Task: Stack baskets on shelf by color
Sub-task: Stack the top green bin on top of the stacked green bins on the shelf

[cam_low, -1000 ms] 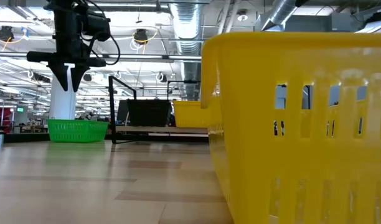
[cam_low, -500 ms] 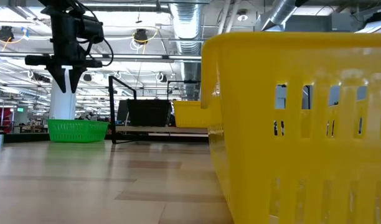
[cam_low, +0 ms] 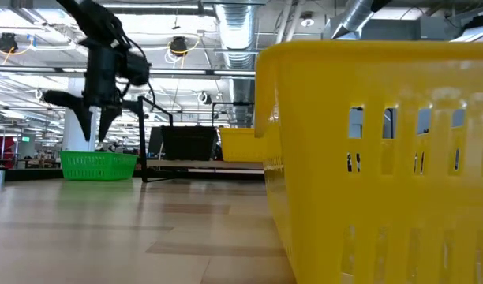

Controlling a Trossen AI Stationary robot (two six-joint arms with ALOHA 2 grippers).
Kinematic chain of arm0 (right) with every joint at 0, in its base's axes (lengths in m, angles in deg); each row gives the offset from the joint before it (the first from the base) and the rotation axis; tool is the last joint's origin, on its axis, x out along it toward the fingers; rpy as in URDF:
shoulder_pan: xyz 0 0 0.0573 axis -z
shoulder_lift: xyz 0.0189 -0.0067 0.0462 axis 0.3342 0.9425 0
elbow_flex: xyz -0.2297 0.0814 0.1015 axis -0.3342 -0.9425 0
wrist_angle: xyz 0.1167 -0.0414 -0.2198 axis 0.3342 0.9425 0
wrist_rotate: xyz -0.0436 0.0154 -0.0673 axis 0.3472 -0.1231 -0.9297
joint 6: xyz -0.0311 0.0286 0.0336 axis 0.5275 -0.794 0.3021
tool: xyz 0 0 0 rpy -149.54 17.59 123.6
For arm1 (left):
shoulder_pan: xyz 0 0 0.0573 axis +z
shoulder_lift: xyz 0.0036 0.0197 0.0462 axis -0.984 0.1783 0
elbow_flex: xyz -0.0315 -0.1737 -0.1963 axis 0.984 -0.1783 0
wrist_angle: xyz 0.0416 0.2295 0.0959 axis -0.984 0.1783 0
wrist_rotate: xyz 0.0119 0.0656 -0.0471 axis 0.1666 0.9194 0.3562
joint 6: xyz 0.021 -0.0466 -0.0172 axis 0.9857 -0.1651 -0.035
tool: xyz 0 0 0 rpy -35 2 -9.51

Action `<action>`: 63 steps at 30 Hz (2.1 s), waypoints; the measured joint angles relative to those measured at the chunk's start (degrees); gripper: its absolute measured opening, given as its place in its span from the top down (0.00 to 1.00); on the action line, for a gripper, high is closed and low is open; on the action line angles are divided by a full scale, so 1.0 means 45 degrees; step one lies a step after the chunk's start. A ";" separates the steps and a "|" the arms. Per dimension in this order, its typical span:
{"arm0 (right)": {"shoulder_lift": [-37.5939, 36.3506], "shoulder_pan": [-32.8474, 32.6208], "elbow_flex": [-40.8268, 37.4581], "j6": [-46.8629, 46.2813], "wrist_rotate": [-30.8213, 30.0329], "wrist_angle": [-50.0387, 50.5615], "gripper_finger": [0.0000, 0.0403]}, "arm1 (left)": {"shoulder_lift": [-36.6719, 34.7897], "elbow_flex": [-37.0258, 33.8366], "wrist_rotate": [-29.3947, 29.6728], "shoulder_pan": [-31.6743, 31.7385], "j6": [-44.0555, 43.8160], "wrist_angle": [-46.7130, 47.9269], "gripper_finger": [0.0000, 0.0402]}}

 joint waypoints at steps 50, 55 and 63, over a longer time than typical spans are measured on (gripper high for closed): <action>-0.0024 -0.1165 0.0000 0.0502 0.0704 -0.0162 0.99 | 0.2955 0.0000 0.0394 0.2035 0.1827 0.0056 0.75; -0.0024 -0.1161 0.0000 0.0502 0.0699 -0.0163 0.99 | 0.3767 0.0000 0.0438 0.2035 0.2454 0.0185 0.75; -0.0024 -0.1156 0.0000 0.0502 0.0689 -0.0256 0.99 | 0.3910 0.0000 0.0073 0.1947 0.4153 0.0985 0.85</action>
